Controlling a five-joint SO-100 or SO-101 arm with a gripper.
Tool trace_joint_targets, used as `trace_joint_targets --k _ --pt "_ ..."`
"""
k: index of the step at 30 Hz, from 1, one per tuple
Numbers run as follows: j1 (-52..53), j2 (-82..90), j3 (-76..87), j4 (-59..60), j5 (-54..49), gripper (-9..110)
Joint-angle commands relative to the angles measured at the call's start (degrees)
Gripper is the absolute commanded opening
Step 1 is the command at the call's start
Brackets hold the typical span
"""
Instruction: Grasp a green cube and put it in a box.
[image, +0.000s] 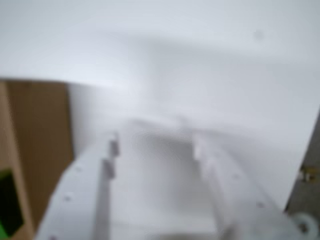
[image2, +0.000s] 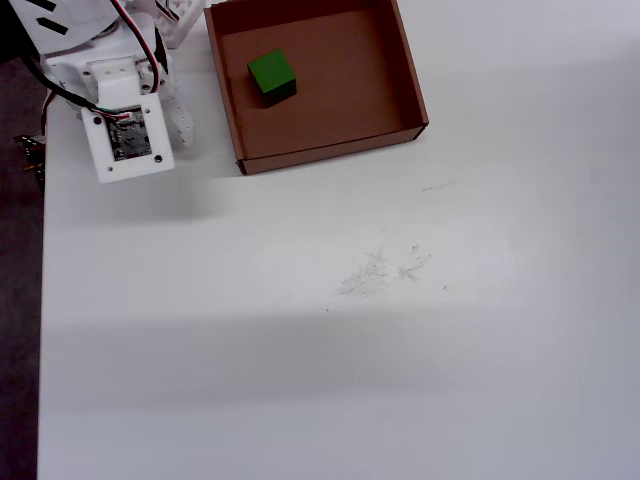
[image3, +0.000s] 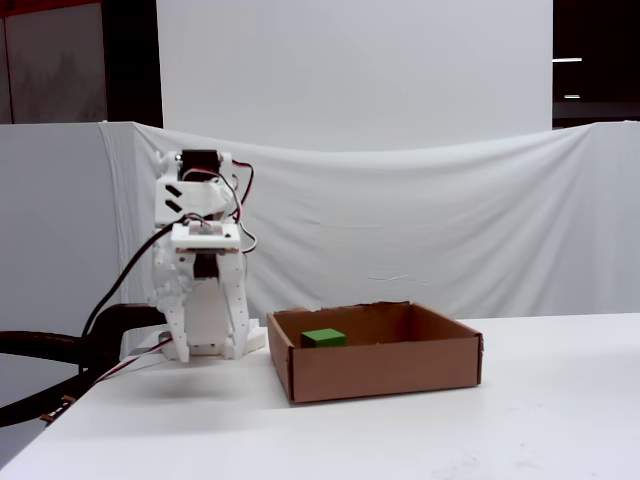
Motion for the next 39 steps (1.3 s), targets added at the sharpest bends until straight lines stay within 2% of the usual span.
trace_joint_targets --k 1,10,24,30,39 --pt "0.4 3.2 0.9 2.4 -1.7 19" --pt "1.3 6.2 3.4 12.0 -11.7 17" --pt "-0.4 6.2 3.5 12.7 -10.9 12" --pt "-0.6 6.2 3.5 12.7 -10.7 20" --pt "-0.6 6.2 3.5 12.7 -10.6 21"
